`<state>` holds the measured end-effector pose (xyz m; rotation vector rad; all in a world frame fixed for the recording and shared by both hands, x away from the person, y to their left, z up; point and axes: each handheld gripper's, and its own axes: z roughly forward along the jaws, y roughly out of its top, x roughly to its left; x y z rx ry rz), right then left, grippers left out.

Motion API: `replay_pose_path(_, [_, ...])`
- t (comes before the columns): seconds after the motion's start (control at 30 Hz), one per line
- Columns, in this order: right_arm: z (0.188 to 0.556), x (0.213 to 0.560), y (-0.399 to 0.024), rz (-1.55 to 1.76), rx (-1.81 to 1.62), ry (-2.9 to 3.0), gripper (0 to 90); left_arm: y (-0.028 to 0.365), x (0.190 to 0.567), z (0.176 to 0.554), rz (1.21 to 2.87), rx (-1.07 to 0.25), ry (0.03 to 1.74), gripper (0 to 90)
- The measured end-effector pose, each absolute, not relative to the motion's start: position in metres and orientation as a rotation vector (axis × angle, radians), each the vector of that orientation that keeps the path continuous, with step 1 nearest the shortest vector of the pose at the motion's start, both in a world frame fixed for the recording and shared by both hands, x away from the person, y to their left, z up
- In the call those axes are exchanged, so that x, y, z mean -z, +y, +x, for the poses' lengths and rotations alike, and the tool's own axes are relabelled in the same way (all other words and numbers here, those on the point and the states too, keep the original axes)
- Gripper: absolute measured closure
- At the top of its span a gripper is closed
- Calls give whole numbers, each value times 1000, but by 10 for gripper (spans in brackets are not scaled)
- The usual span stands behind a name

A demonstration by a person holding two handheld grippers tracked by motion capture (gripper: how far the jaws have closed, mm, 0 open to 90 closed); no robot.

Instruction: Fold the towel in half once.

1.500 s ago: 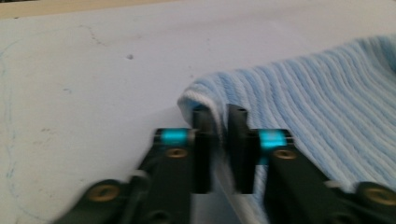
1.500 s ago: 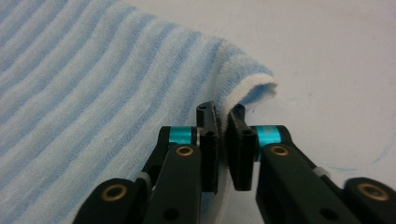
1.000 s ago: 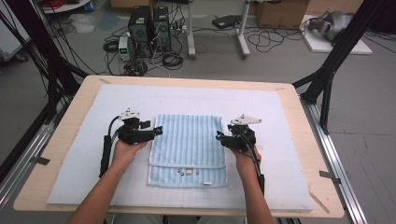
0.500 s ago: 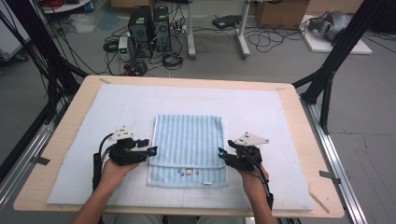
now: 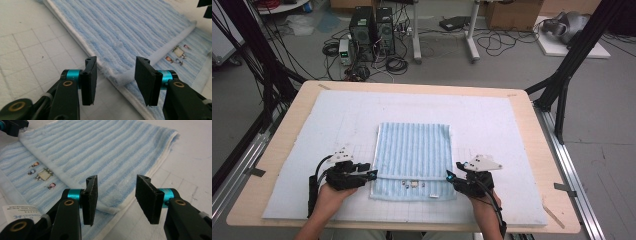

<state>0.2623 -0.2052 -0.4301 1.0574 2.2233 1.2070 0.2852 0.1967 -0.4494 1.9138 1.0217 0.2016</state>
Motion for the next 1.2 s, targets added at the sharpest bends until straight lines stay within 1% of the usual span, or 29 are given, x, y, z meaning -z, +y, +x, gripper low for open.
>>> replay_pose_path(0.17, [261,428,-206,1060,-1210,2215,525,191,451,283,1947,-217,1019,644])
replay_pose_path(0.3, [260,430,-207,1061,-1209,2211,525,188,451,280,1934,-257,1004,799])
replay_pose_path(0.33, [260,431,-207,1058,-1210,2213,525,189,451,280,1935,-266,999,827])
replay_pose_path(0.37, [260,431,-207,1061,-1210,2213,525,189,450,279,1931,-269,994,837])
replay_pose_path(0.77, [256,432,-211,1061,-1173,2217,534,190,445,275,1882,-332,940,847])
replay_pose_path(0.93, [256,432,-209,1067,-1191,2219,537,192,442,275,1848,-300,944,856])
replay_pose_path(1.07, [256,432,-205,1041,-1177,2239,584,194,440,275,1825,-274,950,858])
replay_pose_path(1.2, [257,435,-201,1037,-1176,2272,610,193,439,274,1806,-259,946,860])
